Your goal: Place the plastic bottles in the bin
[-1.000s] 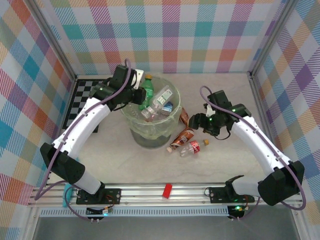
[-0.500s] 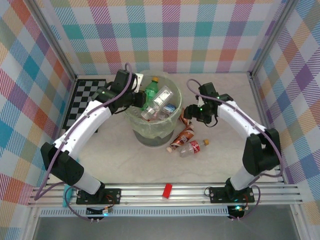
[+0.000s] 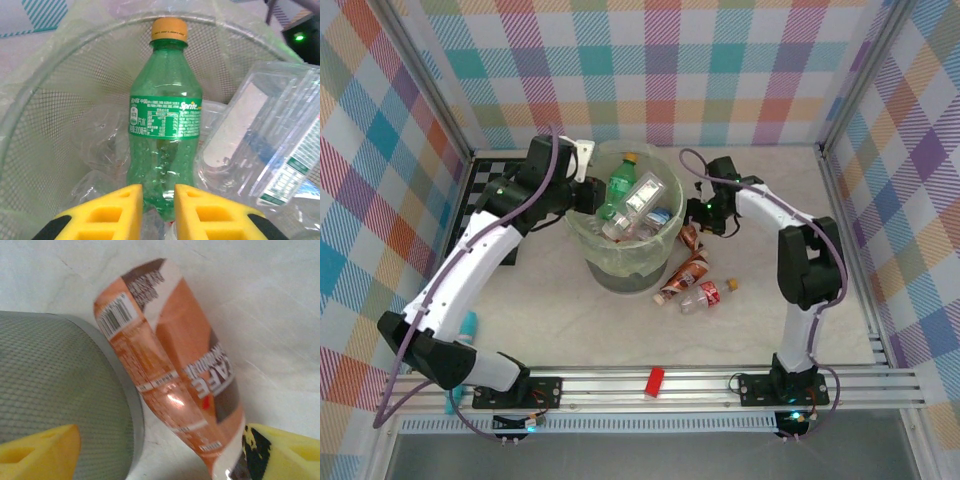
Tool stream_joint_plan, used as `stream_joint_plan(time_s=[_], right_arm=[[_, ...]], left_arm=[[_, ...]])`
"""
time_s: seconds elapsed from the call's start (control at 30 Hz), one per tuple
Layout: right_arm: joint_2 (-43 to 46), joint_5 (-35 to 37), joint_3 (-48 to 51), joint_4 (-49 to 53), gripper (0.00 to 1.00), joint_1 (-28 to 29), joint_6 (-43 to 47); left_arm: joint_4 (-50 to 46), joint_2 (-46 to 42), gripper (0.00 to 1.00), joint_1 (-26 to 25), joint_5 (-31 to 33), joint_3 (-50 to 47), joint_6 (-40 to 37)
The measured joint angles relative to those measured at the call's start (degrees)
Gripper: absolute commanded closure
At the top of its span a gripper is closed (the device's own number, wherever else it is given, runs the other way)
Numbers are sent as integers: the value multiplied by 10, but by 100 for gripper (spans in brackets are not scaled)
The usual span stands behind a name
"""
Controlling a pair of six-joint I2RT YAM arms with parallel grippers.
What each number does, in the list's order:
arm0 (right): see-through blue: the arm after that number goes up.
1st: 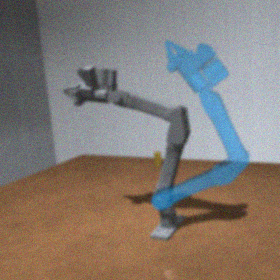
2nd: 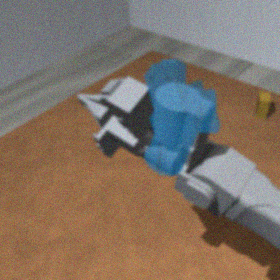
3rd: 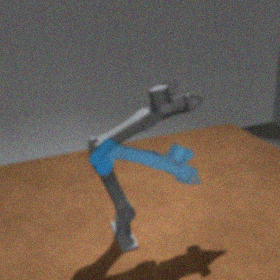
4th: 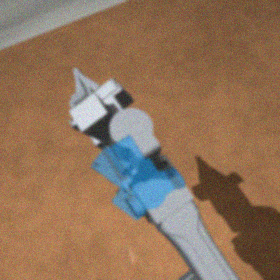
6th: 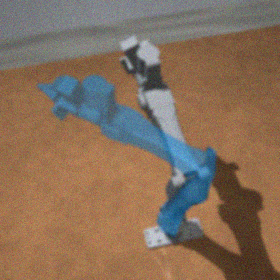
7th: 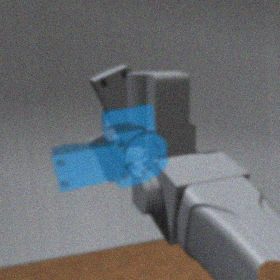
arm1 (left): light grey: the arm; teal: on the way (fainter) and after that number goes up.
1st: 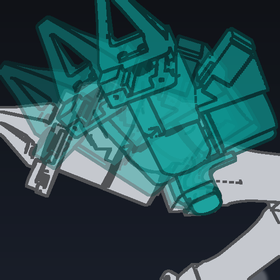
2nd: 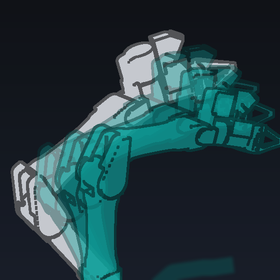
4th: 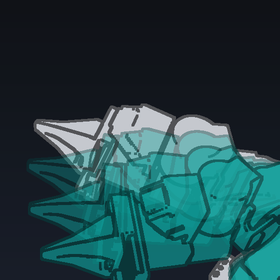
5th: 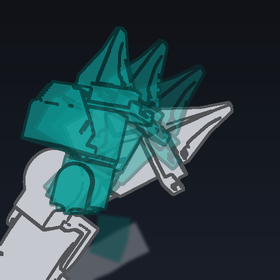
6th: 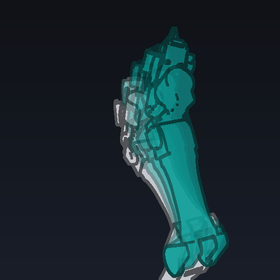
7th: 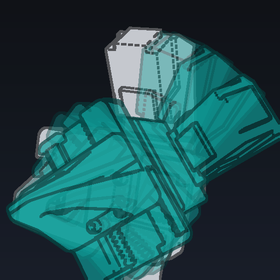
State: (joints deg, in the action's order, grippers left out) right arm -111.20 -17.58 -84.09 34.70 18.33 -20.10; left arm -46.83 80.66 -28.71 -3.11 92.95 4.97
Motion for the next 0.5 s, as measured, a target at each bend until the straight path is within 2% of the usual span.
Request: stream_joint_plan(time_s=[0.3,0.5], right_arm=[[-78,-16,-45,-4,16,0,-6],[-86,-3,-45,2,27,0,-18]], left_arm=[[0,-5,76,0,-9,0,2],[-1,-5,76,0,-9,0,2]])
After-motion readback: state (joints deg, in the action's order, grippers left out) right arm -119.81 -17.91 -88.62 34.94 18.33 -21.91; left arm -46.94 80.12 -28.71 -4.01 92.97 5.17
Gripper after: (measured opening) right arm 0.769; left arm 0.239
